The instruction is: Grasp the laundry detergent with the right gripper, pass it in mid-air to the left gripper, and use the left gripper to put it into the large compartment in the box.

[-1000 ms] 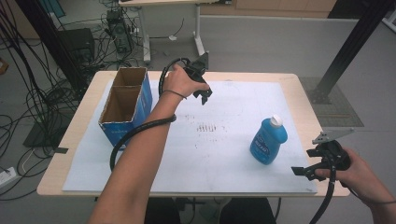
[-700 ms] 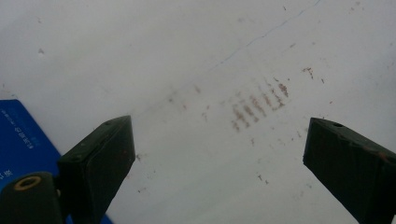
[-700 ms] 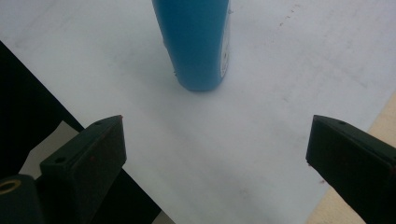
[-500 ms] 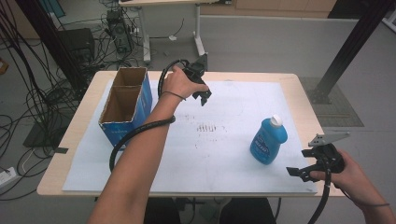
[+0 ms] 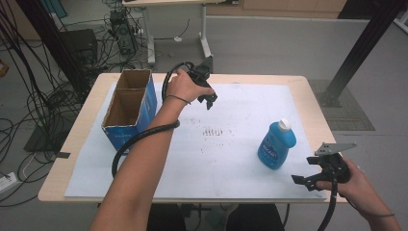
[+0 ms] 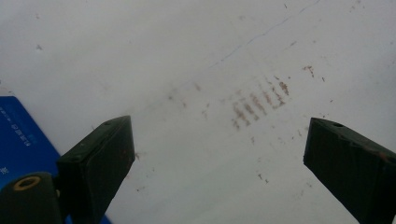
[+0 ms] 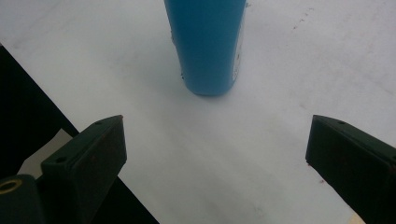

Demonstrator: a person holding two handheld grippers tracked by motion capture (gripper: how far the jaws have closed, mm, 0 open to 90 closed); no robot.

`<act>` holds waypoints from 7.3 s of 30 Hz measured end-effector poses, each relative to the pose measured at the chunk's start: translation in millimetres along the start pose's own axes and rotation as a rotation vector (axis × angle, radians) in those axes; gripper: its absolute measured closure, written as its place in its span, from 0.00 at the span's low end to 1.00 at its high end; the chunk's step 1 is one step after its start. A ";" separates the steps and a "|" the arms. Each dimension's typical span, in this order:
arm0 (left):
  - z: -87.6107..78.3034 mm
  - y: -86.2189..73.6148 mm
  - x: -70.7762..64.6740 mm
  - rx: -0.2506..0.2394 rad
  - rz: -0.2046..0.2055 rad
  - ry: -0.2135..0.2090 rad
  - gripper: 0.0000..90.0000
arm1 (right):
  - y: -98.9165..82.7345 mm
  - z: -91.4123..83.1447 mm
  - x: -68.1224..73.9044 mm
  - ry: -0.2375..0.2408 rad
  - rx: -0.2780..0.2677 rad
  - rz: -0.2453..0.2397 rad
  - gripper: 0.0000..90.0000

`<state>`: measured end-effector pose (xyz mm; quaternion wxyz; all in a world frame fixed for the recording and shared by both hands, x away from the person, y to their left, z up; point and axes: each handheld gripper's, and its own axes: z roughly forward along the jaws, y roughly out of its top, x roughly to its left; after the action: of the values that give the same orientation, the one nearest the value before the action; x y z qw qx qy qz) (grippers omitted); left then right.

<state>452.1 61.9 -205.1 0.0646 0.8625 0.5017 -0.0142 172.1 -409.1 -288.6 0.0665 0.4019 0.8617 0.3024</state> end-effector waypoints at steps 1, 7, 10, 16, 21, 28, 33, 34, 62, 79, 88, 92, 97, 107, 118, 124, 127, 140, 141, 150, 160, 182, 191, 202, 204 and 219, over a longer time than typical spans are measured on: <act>0.2 0.0 -0.3 0.000 0.002 0.000 0.10 | -1.2 0.5 0.1 -0.001 -0.002 0.001 0.05; -1.3 0.5 -2.7 0.000 0.012 0.006 0.10 | -8.0 2.5 0.7 -0.003 -0.019 0.005 0.06; -2.2 -0.2 -3.9 -0.006 0.008 0.004 0.10 | -11.1 2.7 0.8 -0.004 -0.034 0.004 0.06; -3.5 0.2 -4.3 -0.006 0.015 0.000 0.10 | -17.6 3.6 0.7 0.000 -0.065 0.006 0.06; -2.2 -0.1 -4.2 -0.006 0.017 -0.001 0.10 | -23.1 5.7 0.6 0.008 -0.090 0.010 0.05; -0.7 -1.1 -3.4 -0.009 0.013 -0.003 0.10 | -33.3 10.0 1.3 0.007 -0.133 0.021 0.05; 0.6 -1.3 -3.1 -0.009 0.011 -0.005 0.10 | -39.9 11.6 2.2 0.003 -0.171 0.037 0.05; 1.0 -1.5 -2.6 -0.010 0.011 -0.007 0.10 | -41.1 12.2 2.2 0.003 -0.178 0.038 0.05; 7.3 -3.6 -2.0 -0.015 0.006 -0.018 0.10 | -66.4 38.2 11.4 -0.017 -0.328 0.054 0.02; 9.3 -4.1 -2.7 -0.009 0.008 -0.019 0.10 | -70.6 47.6 17.8 -0.041 -0.377 0.034 0.02; 12.9 -4.6 -2.5 -0.010 0.011 -0.024 0.10 | -73.3 55.3 21.9 -0.053 -0.413 0.033 0.02; 13.0 -5.2 -2.1 -0.012 0.007 -0.024 0.10 | -73.9 59.1 22.5 -0.054 -0.428 0.031 0.02; 11.1 -4.5 -1.9 -0.016 0.010 -0.022 0.10 | -72.5 64.4 23.7 -0.065 -0.438 0.020 0.02; 8.3 -3.5 -1.8 -0.020 0.009 -0.018 0.10 | -70.3 76.0 24.4 -0.071 -0.449 0.013 0.01; 8.2 -3.9 0.5 -0.020 0.005 -0.025 0.10 | -68.0 87.2 25.8 -0.078 -0.465 0.014 0.01; 8.3 -4.4 3.0 -0.021 -0.001 -0.035 0.10 | -67.6 91.8 26.3 -0.081 -0.471 0.013 0.01; 9.1 -4.6 2.9 -0.021 0.001 -0.035 0.10 | -68.2 94.1 26.6 -0.085 -0.477 0.015 0.01; 8.5 -5.3 2.4 -0.026 0.002 -0.042 0.10 | -70.3 103.6 28.0 -0.090 -0.504 0.036 0.01; 8.5 -5.2 2.2 -0.026 0.003 -0.040 0.10 | -70.6 104.2 28.1 -0.092 -0.506 0.036 0.01; 10.0 -6.0 1.7 -0.025 0.000 -0.042 0.10 | -71.4 110.4 29.4 -0.099 -0.511 0.047 0.01; 11.8 -4.5 -0.1 -0.021 0.002 -0.035 0.10 | -73.5 115.4 29.9 -0.106 -0.528 0.060 0.01; 13.4 -4.4 -4.2 -0.020 0.005 -0.026 0.09 | -77.5 115.2 27.7 -0.106 -0.539 0.057 0.01; 12.0 -4.8 -4.7 -0.022 0.004 -0.030 0.09 | -77.1 115.2 28.0 -0.103 -0.539 0.058 0.01; 10.8 -4.0 -6.0 -0.020 0.012 -0.033 0.10 | -77.6 114.7 27.2 -0.101 -0.542 0.056 0.01; 11.2 -3.9 -6.6 -0.020 0.011 -0.032 0.10 | -77.6 114.6 27.0 -0.100 -0.542 0.056 0.01; 9.0 -4.2 -4.7 -0.023 0.011 -0.030 0.10 | -78.2 114.7 27.6 -0.103 -0.546 0.059 0.01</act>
<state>446.5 58.7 -214.0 0.0823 0.8641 0.4960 -0.0210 143.7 -373.8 -422.7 0.2073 0.4087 0.7317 0.5045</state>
